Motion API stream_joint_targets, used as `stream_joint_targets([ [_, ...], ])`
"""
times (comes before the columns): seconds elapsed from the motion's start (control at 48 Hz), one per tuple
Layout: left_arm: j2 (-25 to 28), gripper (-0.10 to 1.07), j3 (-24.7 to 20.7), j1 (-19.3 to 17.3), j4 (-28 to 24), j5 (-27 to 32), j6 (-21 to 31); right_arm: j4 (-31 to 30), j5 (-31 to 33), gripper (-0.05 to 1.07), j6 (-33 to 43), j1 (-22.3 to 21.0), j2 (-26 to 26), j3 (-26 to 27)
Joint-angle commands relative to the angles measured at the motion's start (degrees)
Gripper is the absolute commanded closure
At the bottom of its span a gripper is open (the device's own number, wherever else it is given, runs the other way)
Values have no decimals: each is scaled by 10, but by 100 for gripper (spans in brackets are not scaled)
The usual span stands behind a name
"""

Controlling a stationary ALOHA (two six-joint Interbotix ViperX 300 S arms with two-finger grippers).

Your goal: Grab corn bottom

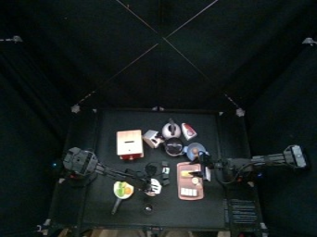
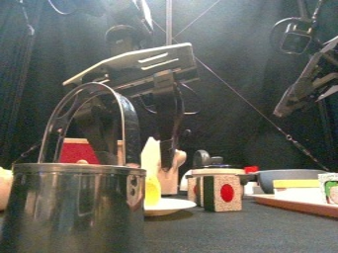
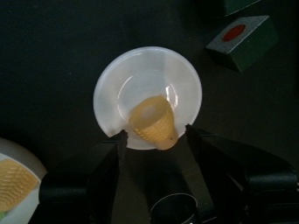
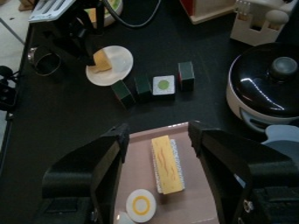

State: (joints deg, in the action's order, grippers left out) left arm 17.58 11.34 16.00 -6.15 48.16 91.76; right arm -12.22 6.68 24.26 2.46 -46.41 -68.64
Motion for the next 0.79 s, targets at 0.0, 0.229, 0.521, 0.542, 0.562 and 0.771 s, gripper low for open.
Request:
stream_joint_targets([
  [0.0,-2,6,-10,-1,-3,-4,3,1,-2,13,0,2,2,5],
  [0.229,17,7,-11,-4,0,-26,4,-1,-2,13,0,2,2,5],
  [0.521,25,8,-7,-8,-4,-42,4,-1,-2,13,0,2,2,5],
  [0.542,25,8,-6,-8,-4,-42,4,-1,-2,13,0,2,2,5],
  [0.562,26,9,-6,-8,-5,-43,4,-1,-2,13,0,2,2,5],
  [0.771,30,15,-4,-9,-15,-42,4,-1,-2,13,0,2,2,5],
])
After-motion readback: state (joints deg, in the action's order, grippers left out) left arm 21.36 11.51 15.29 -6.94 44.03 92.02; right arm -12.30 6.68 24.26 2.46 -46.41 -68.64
